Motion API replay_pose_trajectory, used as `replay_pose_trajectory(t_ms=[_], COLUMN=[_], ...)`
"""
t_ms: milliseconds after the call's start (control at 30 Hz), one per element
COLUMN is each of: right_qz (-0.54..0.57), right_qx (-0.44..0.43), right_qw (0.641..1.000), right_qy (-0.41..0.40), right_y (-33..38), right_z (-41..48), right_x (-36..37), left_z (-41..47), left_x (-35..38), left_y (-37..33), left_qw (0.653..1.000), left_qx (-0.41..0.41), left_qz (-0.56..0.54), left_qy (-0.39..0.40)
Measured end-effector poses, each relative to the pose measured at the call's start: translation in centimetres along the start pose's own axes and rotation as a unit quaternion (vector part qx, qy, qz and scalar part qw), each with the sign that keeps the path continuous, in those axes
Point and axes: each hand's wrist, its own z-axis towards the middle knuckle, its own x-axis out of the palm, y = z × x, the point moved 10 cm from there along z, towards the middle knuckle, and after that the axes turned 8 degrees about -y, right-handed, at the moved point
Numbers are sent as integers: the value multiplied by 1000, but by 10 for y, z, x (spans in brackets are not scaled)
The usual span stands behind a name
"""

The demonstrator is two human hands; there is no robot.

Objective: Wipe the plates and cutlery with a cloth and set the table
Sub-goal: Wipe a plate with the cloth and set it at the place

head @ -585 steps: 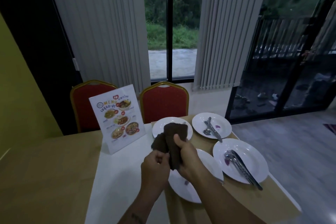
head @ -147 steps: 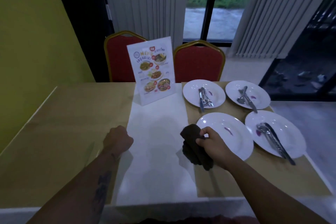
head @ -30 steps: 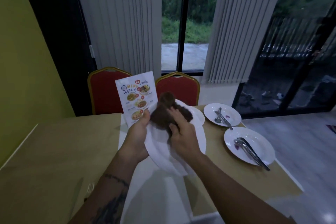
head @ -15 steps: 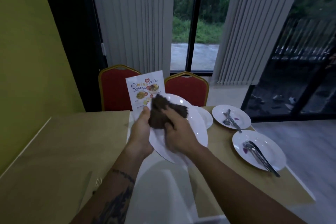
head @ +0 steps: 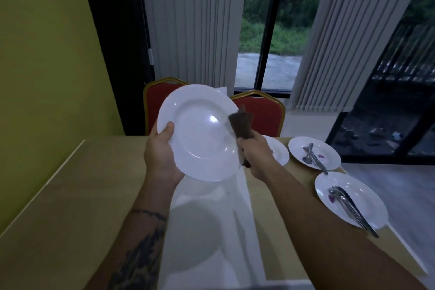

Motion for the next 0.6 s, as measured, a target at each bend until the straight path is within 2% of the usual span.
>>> replay_pose_trajectory(t_ms=[67,167,233,300,367,400,467,533,600], right_qz=[131,252,257,227,149,82,-62,-178,-302], right_qx=[99,167,197,204,163,123,30,-78,-195], right_qw=[986,948,936,942,972,988,997,980,933], right_qy=[29,98,141,143,85,49,30,30,31], right_y=[-5,-9,-20,-31,-31,-25,-3,21,35], right_z=[-2,-22,-45,-55,-44,-33,-23,-24,-36], right_x=[14,53,82,96,86,75,74,95,127], left_z=[-2,-8,-7,-7,-5,-5,-13,-26,-38], left_x=[-6,-22,-43,-69,-101,-112,-129,-140,-152], left_y=[-2,-8,-11,-20,-30,-29,-34,-38,-38], left_qw=[998,982,972,971,967,967,961,951,956], left_qx=[9,38,63,78,48,6,-64,-95,-97], left_qz=[-56,-128,-121,-29,95,130,197,250,236], left_qy=[-39,-131,-191,-225,-231,-218,-182,-154,-143])
